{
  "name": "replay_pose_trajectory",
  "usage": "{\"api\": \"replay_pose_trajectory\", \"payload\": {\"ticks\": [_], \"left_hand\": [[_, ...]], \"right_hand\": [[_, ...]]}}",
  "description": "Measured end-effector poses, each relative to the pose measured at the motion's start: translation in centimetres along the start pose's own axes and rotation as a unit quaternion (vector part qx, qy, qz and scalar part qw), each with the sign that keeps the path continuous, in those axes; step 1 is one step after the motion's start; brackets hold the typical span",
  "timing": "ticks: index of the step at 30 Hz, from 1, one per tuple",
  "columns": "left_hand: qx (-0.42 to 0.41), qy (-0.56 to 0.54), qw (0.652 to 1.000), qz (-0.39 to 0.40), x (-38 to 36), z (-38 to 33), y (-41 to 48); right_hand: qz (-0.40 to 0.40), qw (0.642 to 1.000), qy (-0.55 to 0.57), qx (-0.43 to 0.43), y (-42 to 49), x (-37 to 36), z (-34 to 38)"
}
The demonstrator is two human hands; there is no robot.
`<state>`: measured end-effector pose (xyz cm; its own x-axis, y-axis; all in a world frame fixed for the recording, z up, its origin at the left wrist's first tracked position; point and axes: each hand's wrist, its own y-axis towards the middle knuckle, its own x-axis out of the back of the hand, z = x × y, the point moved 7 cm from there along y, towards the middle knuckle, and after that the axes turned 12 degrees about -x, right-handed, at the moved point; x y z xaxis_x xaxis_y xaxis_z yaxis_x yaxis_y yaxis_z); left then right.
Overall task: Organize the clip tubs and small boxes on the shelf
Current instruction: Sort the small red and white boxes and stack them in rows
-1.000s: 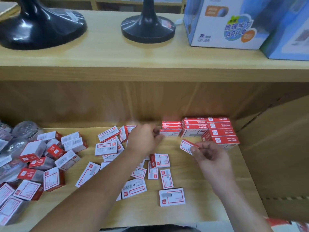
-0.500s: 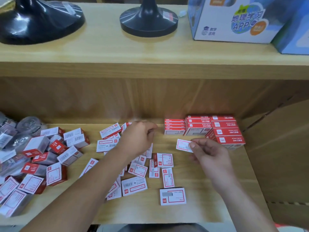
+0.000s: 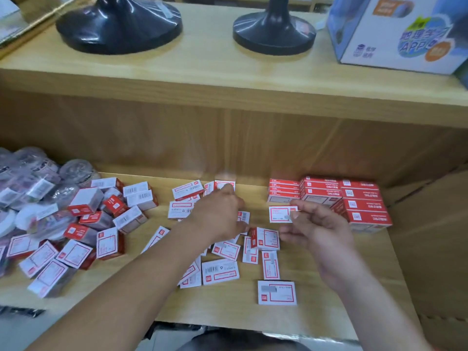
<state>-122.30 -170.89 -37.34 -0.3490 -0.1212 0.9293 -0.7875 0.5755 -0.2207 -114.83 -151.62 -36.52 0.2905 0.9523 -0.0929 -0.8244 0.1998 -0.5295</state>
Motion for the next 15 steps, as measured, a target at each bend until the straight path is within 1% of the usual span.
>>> {"api": "replay_pose_trajectory", "payload": {"ticks": [3,6,9,12,14,15], "left_hand": [[-0.007,-0.056,0.998,-0.038,0.4,-0.2,-0.4],[-0.013,-0.197,0.973,-0.117,1.1,0.3,-1.5],[-0.013,-0.342,0.926,-0.162,1.5,0.6,-2.7],[0.001,-0.480,0.856,-0.192,1.1,0.3,-3.9],[0.027,-0.536,0.815,-0.218,0.4,0.0,-4.7],[0.034,-0.550,0.803,-0.226,0.0,-0.2,-5.0]], "right_hand": [[-0.012,1.000,0.001,-0.001,-0.4,0.5,0.2],[-0.016,1.000,0.012,-0.001,-0.8,0.7,0.4],[-0.015,1.000,0.010,0.003,-1.0,0.8,0.5],[-0.022,1.000,0.013,0.005,-1.0,0.7,0.7],[-0.023,1.000,0.008,0.005,-0.8,0.3,0.8],[-0.020,1.000,0.000,0.005,-0.7,-0.1,0.8]]}}
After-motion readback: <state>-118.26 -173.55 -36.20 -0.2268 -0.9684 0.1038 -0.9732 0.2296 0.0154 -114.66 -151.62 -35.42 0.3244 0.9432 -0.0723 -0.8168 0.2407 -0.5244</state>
